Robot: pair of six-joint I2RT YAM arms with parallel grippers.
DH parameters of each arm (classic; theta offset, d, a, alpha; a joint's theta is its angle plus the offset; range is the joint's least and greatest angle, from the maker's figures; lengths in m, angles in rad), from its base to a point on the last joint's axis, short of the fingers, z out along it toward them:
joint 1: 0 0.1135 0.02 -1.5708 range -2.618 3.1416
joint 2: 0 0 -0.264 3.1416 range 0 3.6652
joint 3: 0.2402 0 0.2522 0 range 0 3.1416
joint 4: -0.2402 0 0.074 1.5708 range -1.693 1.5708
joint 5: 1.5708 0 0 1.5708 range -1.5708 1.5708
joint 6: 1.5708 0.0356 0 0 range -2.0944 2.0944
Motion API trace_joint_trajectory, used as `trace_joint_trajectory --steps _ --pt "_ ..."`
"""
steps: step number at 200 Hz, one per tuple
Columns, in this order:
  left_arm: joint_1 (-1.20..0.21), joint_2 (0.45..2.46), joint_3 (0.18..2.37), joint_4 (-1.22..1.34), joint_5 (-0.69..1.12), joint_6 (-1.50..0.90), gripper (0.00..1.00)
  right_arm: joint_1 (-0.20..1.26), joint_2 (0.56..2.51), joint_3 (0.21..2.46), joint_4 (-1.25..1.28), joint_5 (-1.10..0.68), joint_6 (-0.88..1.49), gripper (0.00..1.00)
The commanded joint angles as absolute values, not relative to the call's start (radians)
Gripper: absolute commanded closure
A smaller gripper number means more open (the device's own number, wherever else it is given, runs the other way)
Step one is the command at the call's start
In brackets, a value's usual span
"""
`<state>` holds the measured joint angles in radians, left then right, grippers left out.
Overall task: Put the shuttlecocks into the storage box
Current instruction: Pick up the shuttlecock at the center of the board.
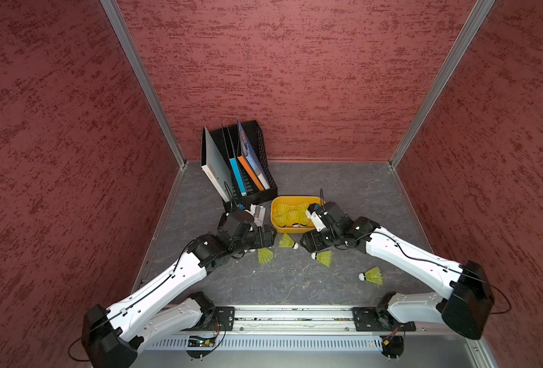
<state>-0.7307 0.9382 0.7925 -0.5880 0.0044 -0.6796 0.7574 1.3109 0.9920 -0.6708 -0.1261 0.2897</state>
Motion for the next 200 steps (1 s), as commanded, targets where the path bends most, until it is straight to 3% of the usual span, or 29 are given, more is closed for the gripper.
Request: trace_joint_trajectory --steps 1,11,33,77,115,200 --pt "-0.763 0.881 0.735 -0.546 0.024 -0.721 0.00 0.758 1.312 0.971 -0.585 -0.113 0.126 0.21" --pt "-0.774 0.855 0.695 -0.517 0.023 -0.740 0.00 0.758 1.331 0.967 -0.579 -0.115 0.089 0.22" --pt "-0.827 0.822 0.614 -0.429 -0.018 -0.779 0.00 0.758 1.357 0.956 -0.542 -0.154 0.011 0.32" --pt "-0.970 0.820 0.512 -0.320 -0.155 -0.788 0.00 0.757 1.305 0.869 -0.391 -0.219 -0.161 0.27" --pt "-1.010 0.806 0.425 -0.230 -0.191 -0.790 0.00 0.757 1.299 0.816 -0.376 -0.238 -0.262 0.24" --pt "-1.066 0.737 0.402 -0.309 -0.234 -0.811 0.00 0.761 1.342 0.779 -0.328 -0.247 -0.331 0.37"
